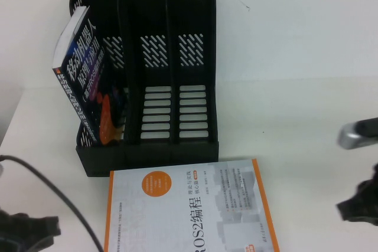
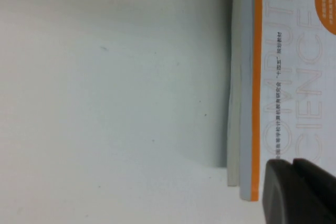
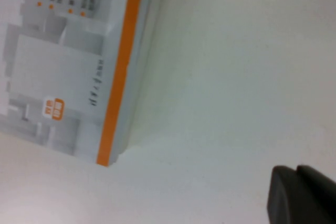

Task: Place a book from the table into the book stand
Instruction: Push book with right arm

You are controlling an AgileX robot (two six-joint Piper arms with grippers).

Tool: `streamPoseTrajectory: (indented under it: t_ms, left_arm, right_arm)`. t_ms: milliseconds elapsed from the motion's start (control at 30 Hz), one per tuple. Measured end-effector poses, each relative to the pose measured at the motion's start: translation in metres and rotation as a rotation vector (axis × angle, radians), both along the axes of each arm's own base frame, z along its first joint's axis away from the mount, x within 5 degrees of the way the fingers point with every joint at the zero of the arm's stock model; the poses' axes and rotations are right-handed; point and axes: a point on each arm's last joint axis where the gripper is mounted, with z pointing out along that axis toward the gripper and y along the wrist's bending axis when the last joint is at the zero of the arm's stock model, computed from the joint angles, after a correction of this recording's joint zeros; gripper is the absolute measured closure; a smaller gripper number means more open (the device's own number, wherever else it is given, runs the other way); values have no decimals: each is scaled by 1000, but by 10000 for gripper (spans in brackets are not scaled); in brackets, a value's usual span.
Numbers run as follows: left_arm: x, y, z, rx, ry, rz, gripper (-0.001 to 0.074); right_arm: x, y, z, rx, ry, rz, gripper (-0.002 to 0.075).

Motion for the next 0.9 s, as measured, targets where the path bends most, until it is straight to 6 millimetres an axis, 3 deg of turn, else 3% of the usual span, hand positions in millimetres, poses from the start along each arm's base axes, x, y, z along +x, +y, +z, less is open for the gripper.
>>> streamPoseTrajectory:
  t_ms: [267,533,900]
  left_arm:
    - [26,-6,-17,-86,104,7,737]
    - [43,20,-24,-169,87,168,737]
    - [49,19,-22,-240,42,115,737]
  right_arm:
    - [30,47,-22,-51,55,92,725]
    - [46,62,-55,-83,104,80,725]
    - [47,87,-70,-88,98,139,724]
